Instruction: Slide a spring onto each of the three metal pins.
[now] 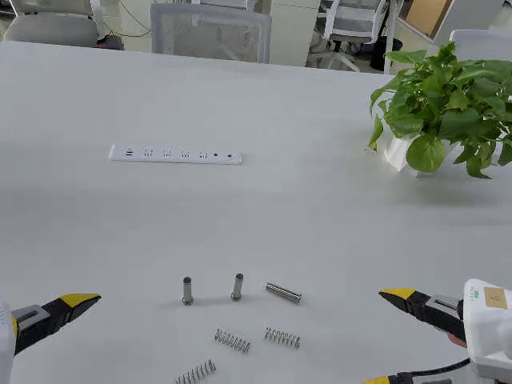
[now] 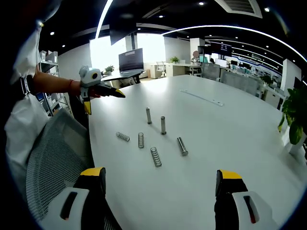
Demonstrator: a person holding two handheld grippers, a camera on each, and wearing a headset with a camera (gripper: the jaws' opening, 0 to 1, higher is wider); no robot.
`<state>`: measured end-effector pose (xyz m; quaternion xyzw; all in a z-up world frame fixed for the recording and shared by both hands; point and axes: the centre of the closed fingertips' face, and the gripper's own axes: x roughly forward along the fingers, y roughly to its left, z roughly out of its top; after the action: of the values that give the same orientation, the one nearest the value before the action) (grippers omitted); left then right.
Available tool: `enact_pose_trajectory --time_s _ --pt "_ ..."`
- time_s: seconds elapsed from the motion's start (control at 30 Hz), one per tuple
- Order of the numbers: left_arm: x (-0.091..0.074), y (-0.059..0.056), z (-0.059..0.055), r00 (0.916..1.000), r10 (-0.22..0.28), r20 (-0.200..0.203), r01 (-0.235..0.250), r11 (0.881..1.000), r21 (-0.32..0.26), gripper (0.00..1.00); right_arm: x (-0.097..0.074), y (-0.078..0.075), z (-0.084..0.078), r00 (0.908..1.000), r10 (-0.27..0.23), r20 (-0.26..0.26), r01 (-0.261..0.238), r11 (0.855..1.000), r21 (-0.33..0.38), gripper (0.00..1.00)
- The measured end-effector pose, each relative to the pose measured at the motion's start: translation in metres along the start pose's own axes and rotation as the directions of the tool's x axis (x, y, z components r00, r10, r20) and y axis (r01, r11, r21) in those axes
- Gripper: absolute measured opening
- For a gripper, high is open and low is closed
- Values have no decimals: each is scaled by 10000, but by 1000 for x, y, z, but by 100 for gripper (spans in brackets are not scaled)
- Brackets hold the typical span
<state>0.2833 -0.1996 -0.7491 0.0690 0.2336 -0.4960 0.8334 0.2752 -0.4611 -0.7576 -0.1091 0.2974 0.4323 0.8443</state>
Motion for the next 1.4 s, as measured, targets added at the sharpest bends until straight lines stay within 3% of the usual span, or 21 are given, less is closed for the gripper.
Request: enact_pose_trajectory --time_s 1.1,1.4 --pt "1 -2 -8 9999 -126 -1 126 9998 -171 99 7 0 1 9985 328 -446 -331 9994 -48 93" --pt "2 0 -4 9998 -144 115 146 9998 -138 99 13 -4 21 9976 491 -481 -514 9975 -483 92"
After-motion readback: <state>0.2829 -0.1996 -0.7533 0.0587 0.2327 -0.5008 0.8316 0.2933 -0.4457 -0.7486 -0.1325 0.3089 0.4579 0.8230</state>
